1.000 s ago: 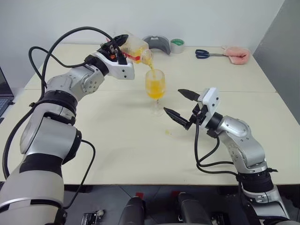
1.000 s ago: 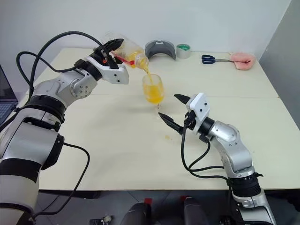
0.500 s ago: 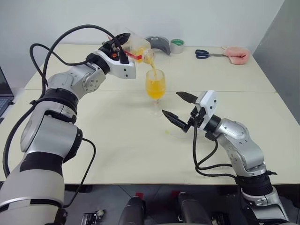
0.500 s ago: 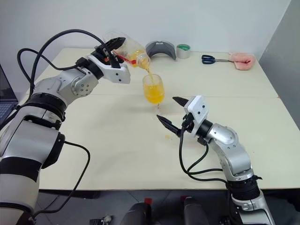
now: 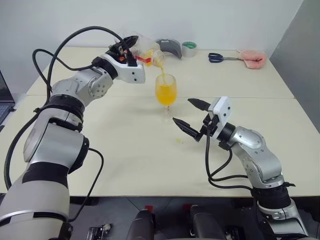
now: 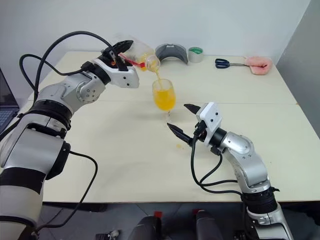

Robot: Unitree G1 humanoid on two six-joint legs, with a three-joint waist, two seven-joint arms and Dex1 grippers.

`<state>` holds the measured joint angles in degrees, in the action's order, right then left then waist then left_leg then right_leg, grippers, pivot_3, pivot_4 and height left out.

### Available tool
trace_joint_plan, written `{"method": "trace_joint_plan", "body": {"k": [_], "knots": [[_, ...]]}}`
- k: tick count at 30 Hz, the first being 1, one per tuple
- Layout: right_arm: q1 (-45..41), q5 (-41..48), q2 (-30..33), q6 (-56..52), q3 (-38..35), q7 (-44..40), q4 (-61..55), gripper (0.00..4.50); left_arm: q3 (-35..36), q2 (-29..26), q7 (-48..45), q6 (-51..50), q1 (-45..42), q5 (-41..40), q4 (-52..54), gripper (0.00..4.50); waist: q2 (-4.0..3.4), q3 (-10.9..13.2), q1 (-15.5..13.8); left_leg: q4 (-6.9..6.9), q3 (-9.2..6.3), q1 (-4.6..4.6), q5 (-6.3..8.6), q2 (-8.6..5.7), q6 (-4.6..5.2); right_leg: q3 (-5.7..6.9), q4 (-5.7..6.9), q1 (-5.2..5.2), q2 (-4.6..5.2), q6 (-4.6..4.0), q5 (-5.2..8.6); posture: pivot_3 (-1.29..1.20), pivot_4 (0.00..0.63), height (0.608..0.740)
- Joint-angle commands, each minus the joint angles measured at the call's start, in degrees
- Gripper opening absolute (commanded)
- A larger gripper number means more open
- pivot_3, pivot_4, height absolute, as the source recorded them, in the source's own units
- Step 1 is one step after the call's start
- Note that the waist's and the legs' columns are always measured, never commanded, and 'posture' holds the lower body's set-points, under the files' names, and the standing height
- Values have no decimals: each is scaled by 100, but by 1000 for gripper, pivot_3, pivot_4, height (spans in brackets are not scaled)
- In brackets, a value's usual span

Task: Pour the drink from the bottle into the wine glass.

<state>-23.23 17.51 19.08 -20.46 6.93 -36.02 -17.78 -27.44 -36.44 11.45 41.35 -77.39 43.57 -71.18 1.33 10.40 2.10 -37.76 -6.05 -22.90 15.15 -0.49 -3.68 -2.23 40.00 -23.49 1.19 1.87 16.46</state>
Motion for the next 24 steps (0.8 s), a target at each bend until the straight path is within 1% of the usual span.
{"method": "trace_joint_plan", "body": {"k": [1, 7, 9, 13, 14, 16, 18, 20, 24], "knots": [[-44, 27, -40, 89, -15, 41, -234, 4500, 457, 105, -433, -31, 53, -628, 74, 1669, 0, 0, 5, -1, 0, 0, 0, 0, 0, 0, 0, 0, 0, 0, 0, 0, 150, 740], [-67, -52, -107, 195, 4, 70, -182, 4500, 1036, 406, -1370, -121, 366, -1519, 321, 1669, 0, 0, 32, -4, -1, 0, -1, 1, -2, 0, 3, 0, 0, 0, 0, 0, 150, 740], [-115, -136, -142, 303, -5, 114, -149, 4500, 1576, 654, -2106, -432, 557, -2342, 455, 1669, 0, 0, 42, -4, -1, 0, -1, 1, -2, 0, 4, 0, 0, 0, 0, 0, 150, 740], [-165, -191, -135, 337, -22, 140, -202, 4500, 2367, 835, -3052, -1192, 932, -3480, 1012, 1668, 0, 0, 94, -6, -2, 0, -1, 2, -2, 0, 6, 0, 0, -1, 0, 0, 150, 740], [-168, -175, -124, 290, -18, 137, -255, 4500, 2531, 840, -3236, -1437, 1052, -3712, 1207, 1668, 0, 0, 117, -7, -5, 0, -1, 3, -2, 1, 7, 0, 0, -1, 0, 0, 150, 740], [-166, -63, -58, 58, 30, 62, -439, 4500, 2881, 812, -3572, -2260, 1352, -4207, 1675, 1668, -1, 0, 156, -8, -5, 1, -1, 4, -2, 1, 11, 0, -1, -1, 0, 0, 150, 740], [-156, -38, 45, -179, 105, 14, -601, 4500, 3208, 764, -3903, -3225, 1765, -4726, 2319, 1668, -2, -1, 201, -8, -7, 3, -1, 6, -2, -1, 17, -1, -1, -1, 0, 0, 150, 740], [-158, -41, 171, -548, 208, 34, -764, 4500, 3405, 680, -4177, -4121, 2287, -5083, 3052, 1668, -3, -2, 262, -9, -10, 6, -1, 7, -2, -1, 23, -1, -1, -2, 0, 0, 150, 740], [-194, 38, 348, -1189, 452, 14, -999, 4500, 3748, 630, -4260, -5652, 3280, -5684, 4444, 1668, -2, -2, 287, -13, -18, 8, -1, 8, -2, -1, 34, 0, -1, -3, 1, 0, 150, 740]]}}
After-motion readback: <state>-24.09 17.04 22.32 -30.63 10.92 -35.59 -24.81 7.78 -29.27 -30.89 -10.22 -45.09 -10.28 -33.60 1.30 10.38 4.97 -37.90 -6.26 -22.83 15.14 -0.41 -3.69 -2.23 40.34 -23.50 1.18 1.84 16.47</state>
